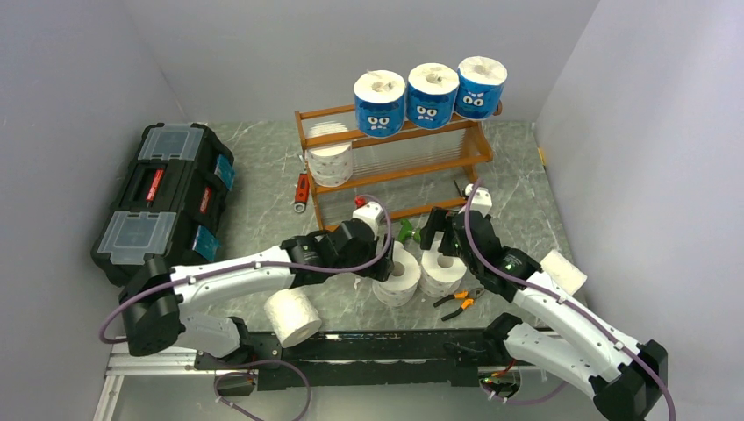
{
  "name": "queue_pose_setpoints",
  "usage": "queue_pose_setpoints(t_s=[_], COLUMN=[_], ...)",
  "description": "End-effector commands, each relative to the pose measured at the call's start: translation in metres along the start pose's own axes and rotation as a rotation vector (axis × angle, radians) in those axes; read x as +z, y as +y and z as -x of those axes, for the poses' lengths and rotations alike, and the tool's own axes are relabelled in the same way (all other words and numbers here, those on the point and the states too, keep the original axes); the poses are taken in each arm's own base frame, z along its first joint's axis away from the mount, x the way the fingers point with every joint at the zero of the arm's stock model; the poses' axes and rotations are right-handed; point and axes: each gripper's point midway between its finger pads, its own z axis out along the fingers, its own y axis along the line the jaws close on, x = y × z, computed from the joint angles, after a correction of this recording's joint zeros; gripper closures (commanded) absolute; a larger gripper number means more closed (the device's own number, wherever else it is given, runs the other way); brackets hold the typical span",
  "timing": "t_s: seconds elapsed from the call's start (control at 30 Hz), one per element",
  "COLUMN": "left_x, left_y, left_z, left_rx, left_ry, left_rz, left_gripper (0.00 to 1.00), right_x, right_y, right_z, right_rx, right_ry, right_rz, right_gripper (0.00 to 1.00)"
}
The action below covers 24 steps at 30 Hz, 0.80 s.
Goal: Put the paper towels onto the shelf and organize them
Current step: Adjust the paper towel at the center of the board.
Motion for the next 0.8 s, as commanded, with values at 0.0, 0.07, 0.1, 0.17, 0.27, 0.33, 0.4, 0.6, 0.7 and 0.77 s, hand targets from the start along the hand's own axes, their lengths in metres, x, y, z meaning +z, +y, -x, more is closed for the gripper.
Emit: queue_pose_setpoints(t_s=[0.0,0.07,0.1,0.17,0.27,0.33,0.4,0.6,0.7,0.77], left_x=[0.004,0.007,0.009,0.014,0.017,0.019,0.021,0.024,0.022,0.020], left_y=[-0.006,-0.008,-0.008,-0.007,-0.006,-0.006,-0.007,-0.010,-0.009,-0.007], left_z=[0.014,0.014,0.014,0.010,0.004,0.003,0.002,0.000,0.003,0.006], left_rx=[0.007,0.012,0.015,0.021,0.028,0.031,0.040,0.058,0.062,0.064], left_ry=[-0.025,-0.019,-0.014,0.010,0.032,0.037,0.048,0.065,0.054,0.044], left_rz=[0.026,0.028,0.030,0.041,0.051,0.052,0.048,0.041,0.047,0.056], left_gripper=[0.16,0.17,0.17,0.18,0.20,0.22,0.23,0.37,0.48,0.54], right_x=[-0.010,-0.012,-0.013,-0.014,-0.016,-0.016,-0.017,-0.017,-0.018,-0.019], right_y=[0.005,0.004,0.003,0.003,0.002,0.001,0.001,0.000,-0.002,-0.002], right_z=[0.014,0.013,0.012,0.012,0.013,0.013,0.013,0.013,0.014,0.014], right_rx=[-0.001,0.004,0.005,0.007,0.009,0.008,0.009,0.013,0.014,0.014], right_ry=[-0.028,-0.030,-0.030,-0.030,-0.036,-0.037,-0.040,-0.040,-0.047,-0.052], right_rz=[0.023,0.027,0.029,0.030,0.028,0.029,0.030,0.027,0.024,0.023], right_gripper=[0.03,0.03,0.03,0.03,0.03,0.03,0.03,0.04,0.04,0.04])
